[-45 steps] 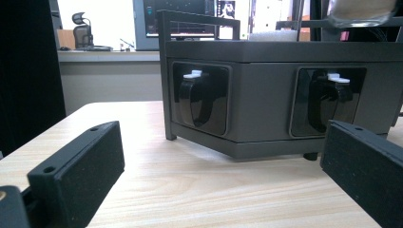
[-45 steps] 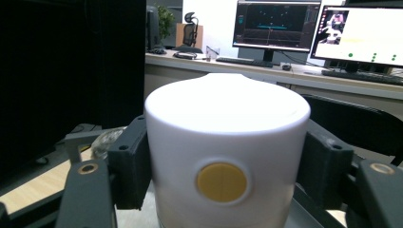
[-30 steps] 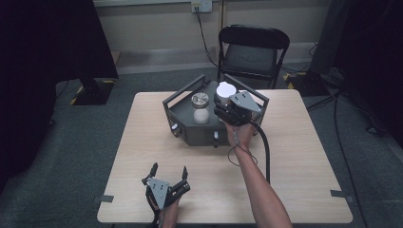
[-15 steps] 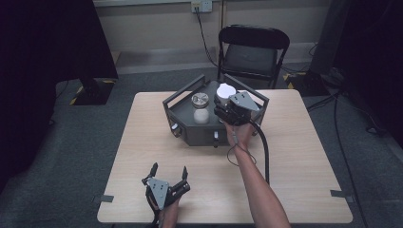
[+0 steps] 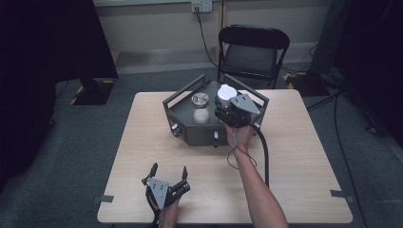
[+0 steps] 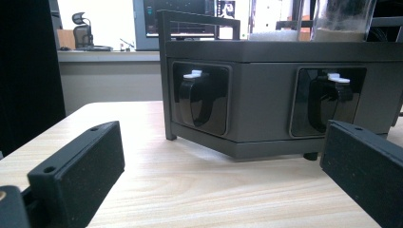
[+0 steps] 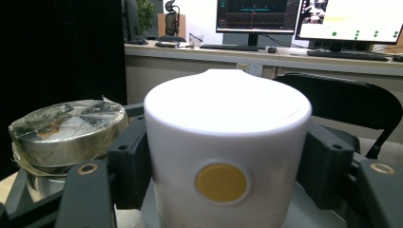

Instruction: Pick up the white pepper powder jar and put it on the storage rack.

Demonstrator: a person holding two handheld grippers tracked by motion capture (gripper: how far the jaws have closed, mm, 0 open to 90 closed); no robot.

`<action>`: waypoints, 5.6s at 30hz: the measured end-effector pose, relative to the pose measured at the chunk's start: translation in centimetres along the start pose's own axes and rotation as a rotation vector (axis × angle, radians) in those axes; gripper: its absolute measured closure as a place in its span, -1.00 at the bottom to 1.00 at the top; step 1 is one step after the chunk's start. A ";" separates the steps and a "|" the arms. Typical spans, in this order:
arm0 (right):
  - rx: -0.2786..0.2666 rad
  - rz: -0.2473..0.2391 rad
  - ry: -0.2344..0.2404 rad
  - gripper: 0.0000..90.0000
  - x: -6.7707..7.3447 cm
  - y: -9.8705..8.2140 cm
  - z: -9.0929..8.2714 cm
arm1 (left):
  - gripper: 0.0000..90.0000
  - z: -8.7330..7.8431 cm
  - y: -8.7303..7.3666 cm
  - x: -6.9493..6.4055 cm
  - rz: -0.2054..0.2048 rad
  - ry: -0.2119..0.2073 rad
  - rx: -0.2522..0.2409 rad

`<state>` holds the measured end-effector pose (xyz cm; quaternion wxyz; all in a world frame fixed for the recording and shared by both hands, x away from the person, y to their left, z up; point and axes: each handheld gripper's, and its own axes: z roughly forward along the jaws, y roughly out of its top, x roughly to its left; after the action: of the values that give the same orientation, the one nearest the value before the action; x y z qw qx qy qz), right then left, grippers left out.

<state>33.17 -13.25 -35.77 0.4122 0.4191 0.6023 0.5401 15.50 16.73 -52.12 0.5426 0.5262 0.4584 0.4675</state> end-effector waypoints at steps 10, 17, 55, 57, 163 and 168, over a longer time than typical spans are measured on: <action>0.007 0.004 -0.008 -0.35 0.2 0.3 -0.1 | -1.00 0.0 0.0 0.0 0.000 0.002 0.000; -0.041 0.011 -0.036 -0.93 0.5 -0.2 -0.2 | -1.00 0.0 0.0 0.0 0.000 0.002 0.000; -0.111 0.048 0.021 -1.00 -1.7 -2.6 -4.9 | -0.99 0.0 0.0 -0.1 0.000 0.007 0.000; -0.110 0.090 0.028 -1.00 -1.9 -2.8 -5.2 | -0.99 0.0 0.0 -0.1 0.000 0.007 0.000; -0.082 0.012 -0.142 -1.00 -0.2 -17.2 -18.1 | -1.00 0.0 0.0 -0.2 0.000 0.015 -0.002; -0.081 0.019 -0.146 -1.00 -0.2 -17.2 -18.0 | -1.00 0.0 0.0 -0.2 0.000 0.015 -0.001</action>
<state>15.13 -20.08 -51.49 0.4663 0.4460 0.5444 0.5360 15.44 16.54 -52.15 0.5395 0.5222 0.4623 0.4718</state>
